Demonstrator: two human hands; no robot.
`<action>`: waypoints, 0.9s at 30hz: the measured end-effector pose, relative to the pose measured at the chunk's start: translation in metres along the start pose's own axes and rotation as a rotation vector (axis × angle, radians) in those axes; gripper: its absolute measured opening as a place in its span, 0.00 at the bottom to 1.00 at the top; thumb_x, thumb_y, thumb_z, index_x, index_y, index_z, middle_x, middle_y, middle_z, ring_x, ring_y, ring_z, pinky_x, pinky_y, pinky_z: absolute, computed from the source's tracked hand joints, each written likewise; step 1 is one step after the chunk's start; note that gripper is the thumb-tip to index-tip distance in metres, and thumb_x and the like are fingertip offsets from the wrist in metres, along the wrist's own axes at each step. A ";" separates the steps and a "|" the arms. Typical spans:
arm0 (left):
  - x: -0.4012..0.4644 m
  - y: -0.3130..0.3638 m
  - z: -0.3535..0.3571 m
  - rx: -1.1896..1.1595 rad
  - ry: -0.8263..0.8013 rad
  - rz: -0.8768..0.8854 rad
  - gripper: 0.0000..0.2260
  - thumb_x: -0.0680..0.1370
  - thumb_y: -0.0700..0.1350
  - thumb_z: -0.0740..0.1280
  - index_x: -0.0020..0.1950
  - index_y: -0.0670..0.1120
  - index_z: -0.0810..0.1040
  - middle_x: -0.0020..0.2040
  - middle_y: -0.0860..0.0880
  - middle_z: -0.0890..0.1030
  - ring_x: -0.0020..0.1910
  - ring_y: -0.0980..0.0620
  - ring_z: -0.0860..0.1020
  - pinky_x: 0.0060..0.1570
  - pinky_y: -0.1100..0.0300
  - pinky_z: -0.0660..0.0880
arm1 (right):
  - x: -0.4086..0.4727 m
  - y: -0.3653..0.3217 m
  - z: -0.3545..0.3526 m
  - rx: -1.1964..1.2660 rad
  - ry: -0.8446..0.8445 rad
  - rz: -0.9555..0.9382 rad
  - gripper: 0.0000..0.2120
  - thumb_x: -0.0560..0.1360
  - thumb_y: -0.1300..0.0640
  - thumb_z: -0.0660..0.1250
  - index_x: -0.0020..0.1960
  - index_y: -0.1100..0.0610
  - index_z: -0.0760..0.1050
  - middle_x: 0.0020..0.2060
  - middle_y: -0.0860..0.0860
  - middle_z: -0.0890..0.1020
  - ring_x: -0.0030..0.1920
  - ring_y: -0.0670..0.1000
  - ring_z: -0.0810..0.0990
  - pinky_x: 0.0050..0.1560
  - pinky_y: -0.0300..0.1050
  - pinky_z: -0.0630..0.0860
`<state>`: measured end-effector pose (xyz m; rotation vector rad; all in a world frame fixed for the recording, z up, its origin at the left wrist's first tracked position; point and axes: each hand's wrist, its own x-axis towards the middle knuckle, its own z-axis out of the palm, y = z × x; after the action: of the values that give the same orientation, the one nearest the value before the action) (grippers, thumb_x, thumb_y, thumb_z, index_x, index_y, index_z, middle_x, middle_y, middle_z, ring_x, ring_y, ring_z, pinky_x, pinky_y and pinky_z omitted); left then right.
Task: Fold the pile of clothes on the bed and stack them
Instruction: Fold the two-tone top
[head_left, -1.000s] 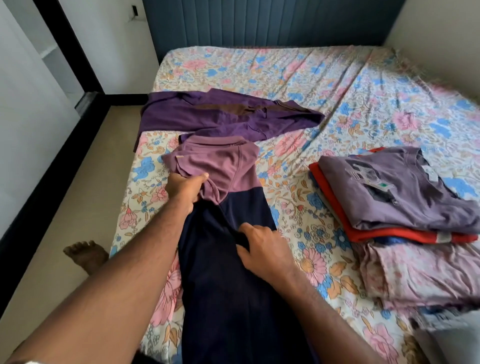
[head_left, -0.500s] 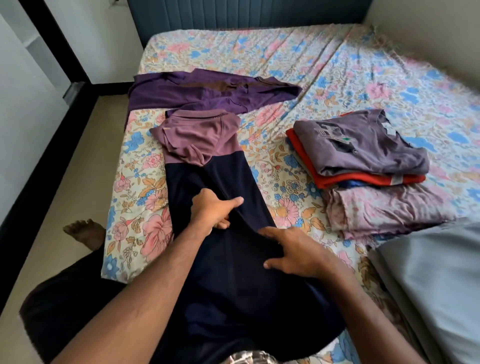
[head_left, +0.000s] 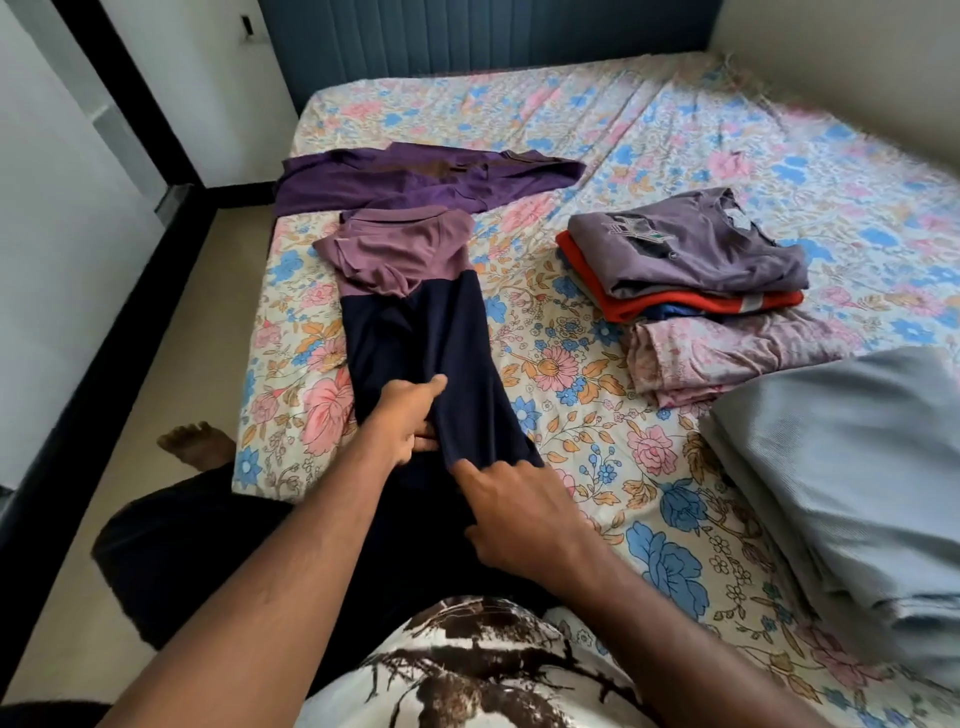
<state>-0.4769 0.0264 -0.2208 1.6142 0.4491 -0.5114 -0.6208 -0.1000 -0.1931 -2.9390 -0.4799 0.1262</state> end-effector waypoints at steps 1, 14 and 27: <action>-0.005 -0.005 0.000 0.049 -0.033 0.012 0.12 0.78 0.47 0.73 0.56 0.42 0.79 0.52 0.42 0.85 0.48 0.43 0.84 0.47 0.44 0.82 | -0.006 0.003 0.001 -0.012 -0.021 -0.002 0.16 0.74 0.54 0.69 0.58 0.55 0.69 0.49 0.53 0.82 0.48 0.62 0.82 0.42 0.55 0.76; -0.052 -0.030 -0.069 0.834 -0.051 0.450 0.13 0.74 0.47 0.78 0.41 0.44 0.74 0.32 0.48 0.80 0.26 0.58 0.79 0.29 0.58 0.75 | -0.017 0.053 -0.036 0.563 -0.198 -0.191 0.12 0.83 0.62 0.62 0.64 0.55 0.79 0.44 0.41 0.82 0.39 0.39 0.84 0.42 0.33 0.80; -0.064 -0.057 -0.134 1.308 -0.387 1.044 0.29 0.73 0.33 0.73 0.67 0.61 0.79 0.66 0.52 0.73 0.65 0.56 0.71 0.63 0.60 0.70 | -0.035 0.115 0.008 -0.011 -0.416 -0.373 0.49 0.69 0.65 0.68 0.81 0.36 0.51 0.82 0.40 0.40 0.80 0.41 0.33 0.80 0.58 0.38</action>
<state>-0.5535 0.1658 -0.2205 2.5439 -1.2529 -0.2477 -0.6196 -0.2177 -0.2187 -2.7671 -1.0746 0.6922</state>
